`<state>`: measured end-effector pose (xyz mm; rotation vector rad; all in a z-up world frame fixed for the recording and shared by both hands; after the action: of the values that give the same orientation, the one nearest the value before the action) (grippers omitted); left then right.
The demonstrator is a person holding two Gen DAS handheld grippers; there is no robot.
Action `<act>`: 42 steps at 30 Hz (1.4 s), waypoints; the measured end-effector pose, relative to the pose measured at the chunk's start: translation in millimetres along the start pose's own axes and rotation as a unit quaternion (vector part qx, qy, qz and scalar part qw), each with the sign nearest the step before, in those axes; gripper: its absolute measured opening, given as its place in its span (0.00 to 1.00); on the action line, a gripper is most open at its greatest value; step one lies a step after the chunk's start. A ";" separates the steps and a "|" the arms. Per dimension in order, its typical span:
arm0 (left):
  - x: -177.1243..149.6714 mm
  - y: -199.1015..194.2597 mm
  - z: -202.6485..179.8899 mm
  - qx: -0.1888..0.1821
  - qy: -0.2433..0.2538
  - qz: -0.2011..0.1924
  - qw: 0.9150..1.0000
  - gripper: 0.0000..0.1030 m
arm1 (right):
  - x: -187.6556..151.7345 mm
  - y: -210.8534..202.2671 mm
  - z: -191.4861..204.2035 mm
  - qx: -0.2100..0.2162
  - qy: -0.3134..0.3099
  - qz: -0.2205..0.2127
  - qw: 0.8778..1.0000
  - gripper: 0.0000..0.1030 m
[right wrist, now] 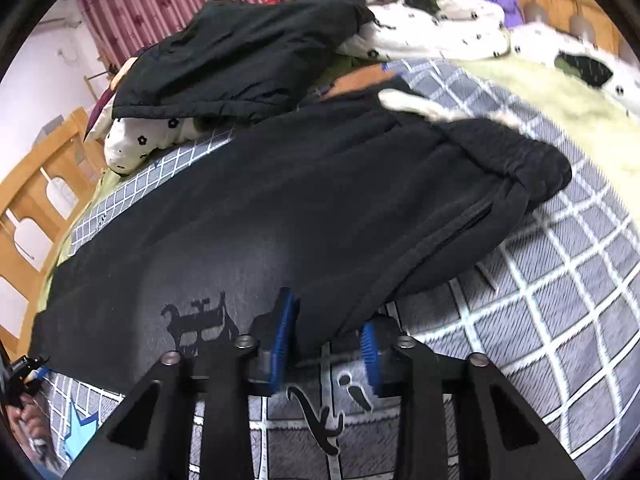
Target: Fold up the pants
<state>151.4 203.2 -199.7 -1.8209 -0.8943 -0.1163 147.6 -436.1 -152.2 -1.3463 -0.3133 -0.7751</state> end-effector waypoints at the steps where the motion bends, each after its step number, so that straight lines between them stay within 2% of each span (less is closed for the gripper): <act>1: 3.5 -5.1 -3.5 -0.003 0.006 -0.008 1.000 0.10 | 4.9 -4.2 3.8 0.000 -0.008 -0.006 1.000 0.26; 8: 54.6 -46.8 -45.5 -0.027 0.061 -0.087 0.994 0.10 | 55.1 -38.5 28.6 0.023 -0.034 -0.055 0.998 0.23; 12: 91.4 -41.8 -73.8 -0.013 0.100 -0.117 0.988 0.10 | 91.1 -35.1 40.8 0.026 -0.042 -0.070 0.996 0.22; 15: 116.2 -34.6 -88.1 -0.011 0.111 -0.134 0.985 0.10 | 115.4 -24.4 47.5 0.024 -0.042 -0.079 0.996 0.22; 23: 165.1 51.6 -121.6 0.051 0.152 -0.138 0.977 0.10 | 161.7 41.4 55.5 0.024 -0.043 -0.076 0.996 0.22; 30: 173.9 121.7 -130.3 0.117 0.173 -0.119 0.971 0.10 | 180.0 123.8 58.6 -0.015 -0.048 -0.038 0.998 0.21; 32: 174.5 132.5 -131.7 0.127 0.180 -0.098 0.970 0.14 | 181.7 143.6 54.1 -0.026 -0.037 -0.024 0.999 0.22; 34: 171.3 135.8 -134.2 0.121 0.191 -0.065 0.972 0.30 | 181.6 154.4 49.3 -0.027 -0.025 -0.004 0.999 0.25; 35: 168.5 132.1 -135.4 0.115 0.194 -0.063 0.972 0.35 | 180.7 156.4 48.0 -0.025 -0.023 0.004 0.999 0.26; 36: 163.9 123.3 -137.5 0.107 0.197 -0.067 0.972 0.46 | 178.9 153.6 48.4 -0.025 -0.028 0.008 0.999 0.28; 37: 157.9 112.5 -140.0 0.098 0.202 -0.075 0.972 0.64 | 175.6 144.7 49.1 -0.024 -0.033 0.006 0.999 0.35; 38: 149.9 99.7 -142.4 0.089 0.207 -0.082 0.971 0.72 | 171.7 134.3 50.5 -0.025 -0.037 -0.001 0.999 0.47; 39: 140.8 86.4 -144.1 0.081 0.211 -0.091 0.970 0.78 | 167.7 123.4 50.4 -0.026 -0.041 -0.008 0.999 0.53; 40: 129.7 72.6 -145.5 0.071 0.215 -0.098 0.969 0.78 | 159.4 104.1 50.9 -0.024 -0.049 -0.017 0.998 0.63; 42: 105.8 49.6 -142.4 0.060 0.217 -0.089 0.970 0.78 | 145.1 78.9 50.5 -0.019 -0.063 -0.023 0.998 0.64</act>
<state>303.4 130.4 -125.4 -1.5178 -0.7294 -0.5422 315.0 -432.5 -110.1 -1.4314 -0.4313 -0.7394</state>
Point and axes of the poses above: each gripper's, at about its wrist camera, not at the fingertips, and y roughly the way its jaws point, z to its left, x to its top, the point moved 4 cm from there along y, roughly the way its jaws point
